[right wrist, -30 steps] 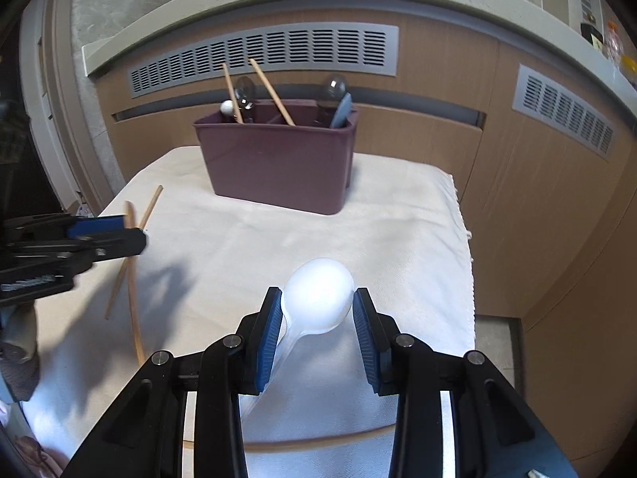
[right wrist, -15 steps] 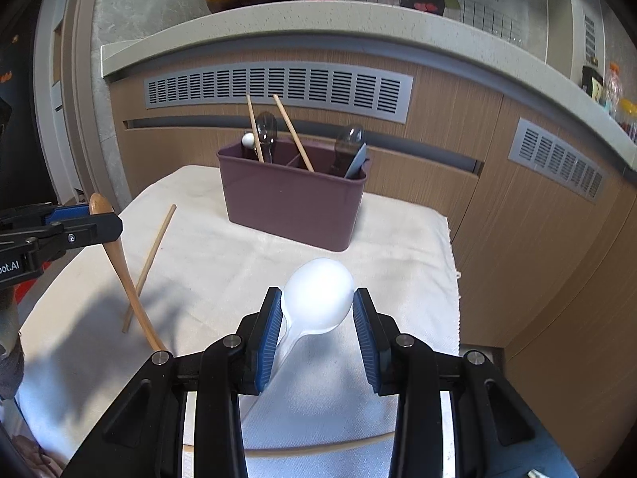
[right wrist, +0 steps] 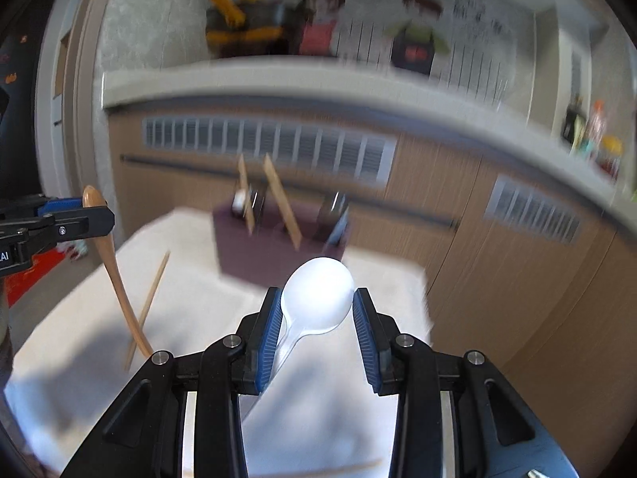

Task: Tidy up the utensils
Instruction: 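Raise the wooden spoon and white spoon over the caddy with both grippers, then drop the wooden spoon into the caddy while the right gripper drops the white spoon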

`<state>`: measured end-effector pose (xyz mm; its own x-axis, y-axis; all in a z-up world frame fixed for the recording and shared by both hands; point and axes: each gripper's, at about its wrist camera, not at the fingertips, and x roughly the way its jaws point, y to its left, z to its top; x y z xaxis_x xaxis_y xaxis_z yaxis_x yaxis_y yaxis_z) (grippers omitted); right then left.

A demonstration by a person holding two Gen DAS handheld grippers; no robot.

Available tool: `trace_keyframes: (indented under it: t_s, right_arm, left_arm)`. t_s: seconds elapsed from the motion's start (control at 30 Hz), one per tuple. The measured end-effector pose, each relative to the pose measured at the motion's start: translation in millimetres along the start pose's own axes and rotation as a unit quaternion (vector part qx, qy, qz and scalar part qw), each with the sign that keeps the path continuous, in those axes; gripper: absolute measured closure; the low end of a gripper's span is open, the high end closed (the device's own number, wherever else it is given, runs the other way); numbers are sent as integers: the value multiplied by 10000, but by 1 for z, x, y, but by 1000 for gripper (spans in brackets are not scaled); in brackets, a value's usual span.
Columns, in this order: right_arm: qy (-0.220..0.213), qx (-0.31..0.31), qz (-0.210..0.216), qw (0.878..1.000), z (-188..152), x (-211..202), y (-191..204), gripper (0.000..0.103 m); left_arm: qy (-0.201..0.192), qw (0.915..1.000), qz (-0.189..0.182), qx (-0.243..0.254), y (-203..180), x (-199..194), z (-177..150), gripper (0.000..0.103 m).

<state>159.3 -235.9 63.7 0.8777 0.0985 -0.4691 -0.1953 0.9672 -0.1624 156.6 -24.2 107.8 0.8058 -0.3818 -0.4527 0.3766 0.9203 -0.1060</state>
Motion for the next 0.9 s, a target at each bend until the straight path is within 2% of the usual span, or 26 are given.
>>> trace_keyframes:
  t_s: [0.13,0.27,0.33,0.43,0.53,0.73,0.9]
  right_arm:
    - [-977,-262,-542,9934,59,-19,-6,69]
    - [-1541,-230,-803,9845,105,-16,-14,69]
    - [-1685,-183,-899,9814,120,-3,-18,69]
    - [-1654,-46,-843,9826,129,24,-23,69]
    - [-1582,1,-847,9838,128,51,-23,69]
    - [-1134,-87,-909,9893,113,121,-14,69]
    - [-846,-151,-911,9921,94,164,-8,69]
  left_arm:
    - [-649,9974,151,278,-5,-15,56,75]
    - [-1192,9915,321,413,-5,-13,105,75]
    - [-1365,9888,430,424,-1,-4,122,75]
    - [-1433,9877,511,372,8,15,137,75]
    - [-1297,9899,521,246,21,47,146,75]
    - [-879,9949,486,50,42,106,135,75]
    - [-629,9969,452,-106,57,142,118,75]
